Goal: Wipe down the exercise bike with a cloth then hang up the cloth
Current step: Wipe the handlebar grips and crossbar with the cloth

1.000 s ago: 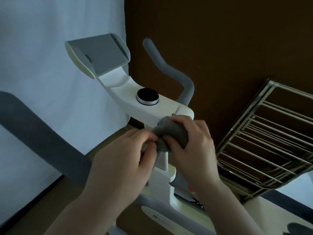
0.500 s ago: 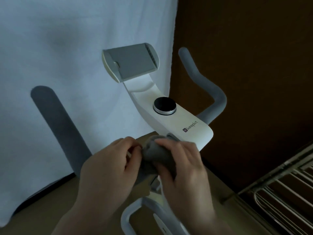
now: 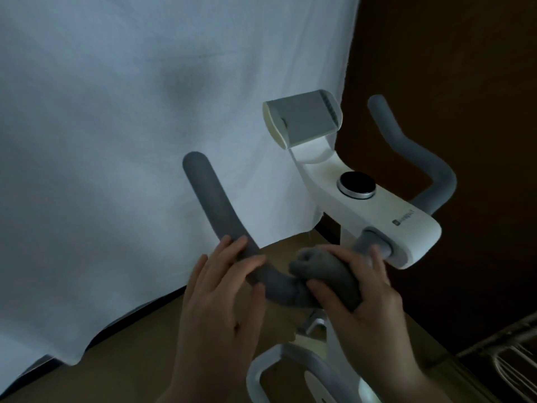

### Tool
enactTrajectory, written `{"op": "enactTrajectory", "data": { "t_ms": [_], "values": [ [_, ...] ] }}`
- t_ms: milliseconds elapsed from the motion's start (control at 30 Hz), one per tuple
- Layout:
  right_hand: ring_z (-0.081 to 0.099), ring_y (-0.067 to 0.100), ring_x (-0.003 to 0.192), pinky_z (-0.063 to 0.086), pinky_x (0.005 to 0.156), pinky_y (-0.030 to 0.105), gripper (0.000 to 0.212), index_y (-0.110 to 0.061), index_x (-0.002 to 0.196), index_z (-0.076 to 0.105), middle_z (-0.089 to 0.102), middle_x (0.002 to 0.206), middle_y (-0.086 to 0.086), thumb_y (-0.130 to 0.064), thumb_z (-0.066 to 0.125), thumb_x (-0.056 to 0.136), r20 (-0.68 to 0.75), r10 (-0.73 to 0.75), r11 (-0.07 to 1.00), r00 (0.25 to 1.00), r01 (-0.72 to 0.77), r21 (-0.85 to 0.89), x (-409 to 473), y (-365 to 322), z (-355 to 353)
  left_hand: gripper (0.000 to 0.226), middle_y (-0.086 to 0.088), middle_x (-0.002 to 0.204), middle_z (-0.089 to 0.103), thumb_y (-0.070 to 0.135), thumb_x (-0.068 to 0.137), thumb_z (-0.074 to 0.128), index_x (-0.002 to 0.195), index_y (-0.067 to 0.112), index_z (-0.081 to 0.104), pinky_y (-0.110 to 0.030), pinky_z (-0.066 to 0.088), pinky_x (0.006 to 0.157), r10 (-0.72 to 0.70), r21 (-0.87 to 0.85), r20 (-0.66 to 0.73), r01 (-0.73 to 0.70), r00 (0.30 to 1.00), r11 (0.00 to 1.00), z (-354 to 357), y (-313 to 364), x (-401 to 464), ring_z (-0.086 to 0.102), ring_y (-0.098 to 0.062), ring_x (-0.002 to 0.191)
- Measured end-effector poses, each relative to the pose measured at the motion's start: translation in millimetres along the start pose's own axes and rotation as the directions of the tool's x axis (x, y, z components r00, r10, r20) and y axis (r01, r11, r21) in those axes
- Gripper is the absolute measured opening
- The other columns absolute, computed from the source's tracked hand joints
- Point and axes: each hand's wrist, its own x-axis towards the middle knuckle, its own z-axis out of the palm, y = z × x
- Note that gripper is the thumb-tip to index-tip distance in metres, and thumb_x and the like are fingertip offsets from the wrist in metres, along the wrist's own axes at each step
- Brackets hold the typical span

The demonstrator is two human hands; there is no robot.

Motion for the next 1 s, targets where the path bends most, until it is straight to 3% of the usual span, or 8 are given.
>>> {"op": "enactTrajectory", "data": {
  "t_ms": [200, 267, 367, 467, 533, 733, 867, 1000],
  "values": [
    [0.054, 0.004, 0.095, 0.055, 0.087, 0.043, 0.041, -0.044, 0.117, 0.047, 0.04, 0.107, -0.043, -0.064, 0.051, 0.081, 0.177, 0.022, 0.992, 0.984, 0.001, -0.128, 15, -18, 11, 0.04, 0.014, 0.136, 0.053, 0.027, 0.091, 0.044, 0.129, 0.024, 0.058, -0.039, 0.034, 0.113, 0.047, -0.037, 0.03, -0.046, 0.998, 0.998, -16, -31, 8, 0.039, 0.002, 0.133],
    [0.051, -0.006, 0.095, 0.051, 0.094, 0.044, 0.044, -0.037, 0.118, 0.054, 0.044, 0.102, -0.027, -0.063, 0.054, 0.082, 0.207, 0.027, 0.986, 0.978, 0.008, -0.169, 13, -13, -4, 0.039, 0.014, 0.133, 0.055, 0.027, 0.092, 0.044, 0.127, 0.021, 0.06, -0.039, 0.037, 0.111, 0.058, -0.074, 0.018, -0.057, 0.998, 0.996, -18, -33, 10, 0.042, 0.002, 0.13],
    [0.044, -0.022, 0.092, 0.035, 0.107, 0.04, 0.041, -0.021, 0.117, 0.06, 0.047, 0.088, -0.027, -0.048, 0.057, 0.086, 0.193, -0.021, 0.968, 0.981, 0.068, -0.243, 23, -22, 11, 0.04, 0.009, 0.132, 0.057, 0.028, 0.092, 0.044, 0.127, 0.017, 0.061, -0.041, 0.045, 0.105, 0.065, -0.13, 0.017, -0.063, 0.998, 0.99, -13, -36, 9, 0.045, -0.003, 0.13],
    [0.051, 0.004, 0.097, 0.045, 0.089, 0.032, 0.046, -0.026, 0.12, 0.056, 0.055, 0.097, -0.009, -0.053, 0.053, 0.083, 0.23, 0.126, 0.968, 0.965, -0.068, -0.244, 34, -29, 21, 0.041, 0.005, 0.134, 0.057, 0.029, 0.092, 0.044, 0.129, 0.015, 0.058, -0.044, 0.047, 0.102, 0.08, -0.16, 0.036, -0.073, 0.996, 0.984, -14, -37, 6, 0.045, -0.009, 0.131],
    [0.05, 0.012, 0.095, 0.043, 0.085, 0.03, 0.044, -0.028, 0.121, 0.055, 0.051, 0.094, -0.012, -0.051, 0.055, 0.084, 0.267, 0.151, 0.95, 0.952, -0.066, -0.305, 31, -26, 10, 0.04, 0.004, 0.135, 0.056, 0.027, 0.093, 0.048, 0.13, 0.016, 0.057, -0.044, 0.046, 0.102, 0.103, -0.148, 0.051, -0.094, 0.993, 0.984, -15, -38, 7, 0.046, -0.01, 0.131],
    [0.058, 0.01, 0.098, 0.054, 0.083, 0.035, 0.043, -0.03, 0.123, 0.054, 0.06, 0.108, -0.007, -0.048, 0.057, 0.084, 0.031, 0.045, 0.982, 0.999, -0.039, -0.185, -8, -34, 26, 0.04, 0.009, 0.134, 0.056, 0.015, 0.09, 0.059, 0.13, 0.02, 0.058, -0.037, 0.045, 0.105, 0.058, -0.106, 0.066, -0.051, 0.996, 0.993, -21, -35, 9, 0.047, -0.006, 0.127],
    [0.057, 0.007, 0.106, 0.041, 0.103, 0.045, 0.035, -0.021, 0.116, 0.061, 0.065, 0.111, -0.008, -0.037, 0.058, 0.085, 0.048, -0.226, 0.946, 0.973, 0.231, -0.229, -8, -41, 45, 0.046, 0.006, 0.14, 0.052, 0.02, 0.09, 0.06, 0.135, 0.021, 0.052, -0.04, 0.042, 0.107, 0.084, -0.069, 0.147, -0.074, 0.986, 0.995, -23, -31, 5, 0.044, -0.01, 0.131],
    [0.047, -0.005, 0.103, 0.049, 0.093, 0.046, 0.033, -0.018, 0.115, 0.062, 0.054, 0.107, -0.016, -0.025, 0.068, 0.084, -0.25, -0.118, 0.954, 0.961, 0.04, -0.297, -15, -5, 3, 0.048, 0.015, 0.145, 0.042, 0.026, 0.093, 0.055, 0.139, 0.028, 0.046, -0.035, 0.039, 0.109, 0.075, -0.055, 0.186, -0.065, 0.98, 0.996, -27, -28, 5, 0.034, -0.003, 0.136]
  ]
}}
